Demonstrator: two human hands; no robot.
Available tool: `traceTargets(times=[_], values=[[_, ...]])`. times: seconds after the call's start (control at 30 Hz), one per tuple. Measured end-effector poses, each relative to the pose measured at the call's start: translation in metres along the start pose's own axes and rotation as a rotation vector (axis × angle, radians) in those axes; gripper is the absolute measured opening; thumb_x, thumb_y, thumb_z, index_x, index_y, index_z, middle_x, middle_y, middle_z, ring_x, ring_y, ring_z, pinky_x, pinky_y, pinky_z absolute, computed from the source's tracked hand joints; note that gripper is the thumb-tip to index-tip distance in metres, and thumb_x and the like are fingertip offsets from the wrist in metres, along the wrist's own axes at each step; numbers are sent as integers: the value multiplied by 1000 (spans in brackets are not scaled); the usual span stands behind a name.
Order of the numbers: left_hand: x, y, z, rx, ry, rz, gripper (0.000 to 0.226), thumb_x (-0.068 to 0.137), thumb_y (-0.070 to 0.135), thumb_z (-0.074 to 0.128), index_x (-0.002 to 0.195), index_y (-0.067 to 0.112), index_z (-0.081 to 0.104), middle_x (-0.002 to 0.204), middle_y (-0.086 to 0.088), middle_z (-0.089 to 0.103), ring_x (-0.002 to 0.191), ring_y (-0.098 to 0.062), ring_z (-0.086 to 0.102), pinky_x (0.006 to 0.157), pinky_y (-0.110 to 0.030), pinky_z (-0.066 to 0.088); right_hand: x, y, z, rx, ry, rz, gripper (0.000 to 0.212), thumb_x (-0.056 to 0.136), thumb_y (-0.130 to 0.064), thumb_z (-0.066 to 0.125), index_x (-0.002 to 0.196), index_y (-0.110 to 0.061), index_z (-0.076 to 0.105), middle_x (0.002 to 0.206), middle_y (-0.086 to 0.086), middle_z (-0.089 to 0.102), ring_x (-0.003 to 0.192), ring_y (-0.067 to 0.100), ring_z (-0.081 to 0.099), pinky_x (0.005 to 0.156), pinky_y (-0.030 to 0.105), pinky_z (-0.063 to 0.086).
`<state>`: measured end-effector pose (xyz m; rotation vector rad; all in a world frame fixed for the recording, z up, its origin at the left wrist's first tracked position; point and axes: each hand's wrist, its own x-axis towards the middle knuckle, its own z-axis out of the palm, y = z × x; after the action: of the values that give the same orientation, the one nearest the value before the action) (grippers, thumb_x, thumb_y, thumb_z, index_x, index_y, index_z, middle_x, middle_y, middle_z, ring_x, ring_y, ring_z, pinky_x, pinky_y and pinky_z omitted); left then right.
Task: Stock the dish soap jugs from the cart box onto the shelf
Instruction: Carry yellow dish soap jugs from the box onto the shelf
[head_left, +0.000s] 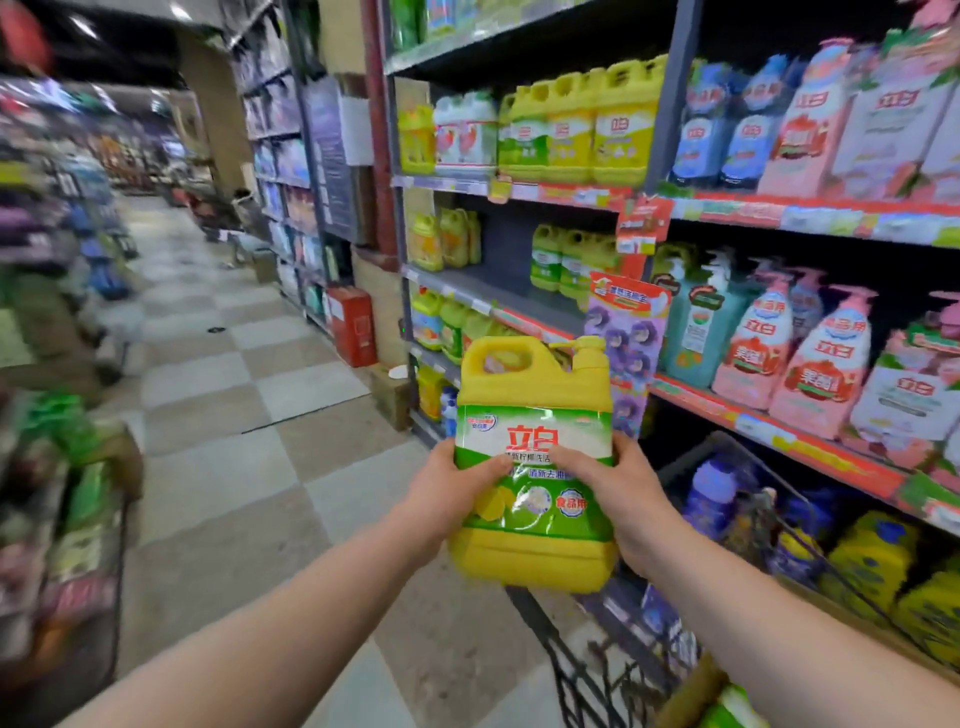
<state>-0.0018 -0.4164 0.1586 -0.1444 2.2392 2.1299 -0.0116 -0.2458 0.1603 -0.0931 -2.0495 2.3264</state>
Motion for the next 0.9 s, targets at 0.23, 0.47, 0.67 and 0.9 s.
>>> traceTargets(times=[0.23, 0.47, 0.67, 0.9], values=[[15, 6, -114, -1, 62, 65, 21, 81, 20, 72, 97, 22, 58, 86, 7, 68, 66, -1, 66, 49, -13, 50, 15, 5, 115, 17, -68, 12, 62, 67, -13, 82, 121, -8, 52, 110, 14, 68, 91, 32, 69, 84, 49, 56], [45, 3, -178, 21, 139, 36, 33, 79, 29, 74, 108, 19, 61, 104, -3, 71, 90, -19, 68, 81, -36, 56, 53, 13, 183, -37, -126, -12, 55, 63, -15, 84, 111, -16, 59, 108, 11, 70, 87, 28, 71, 79, 45, 58], [99, 2, -224, -3, 206, 14, 40, 79, 26, 74, 115, 15, 60, 110, -7, 69, 98, -24, 67, 91, -44, 53, 115, 28, 238, -31, -177, 9, 42, 66, -15, 83, 102, -18, 60, 96, 7, 72, 78, 24, 72, 64, 36, 58], [214, 9, -269, 13, 211, 20, 24, 81, 22, 72, 103, 22, 62, 105, -5, 71, 95, -23, 68, 89, -44, 54, 230, 43, 292, -5, -195, 24, 59, 60, -19, 85, 112, -13, 58, 98, 7, 73, 75, 22, 73, 55, 29, 55]])
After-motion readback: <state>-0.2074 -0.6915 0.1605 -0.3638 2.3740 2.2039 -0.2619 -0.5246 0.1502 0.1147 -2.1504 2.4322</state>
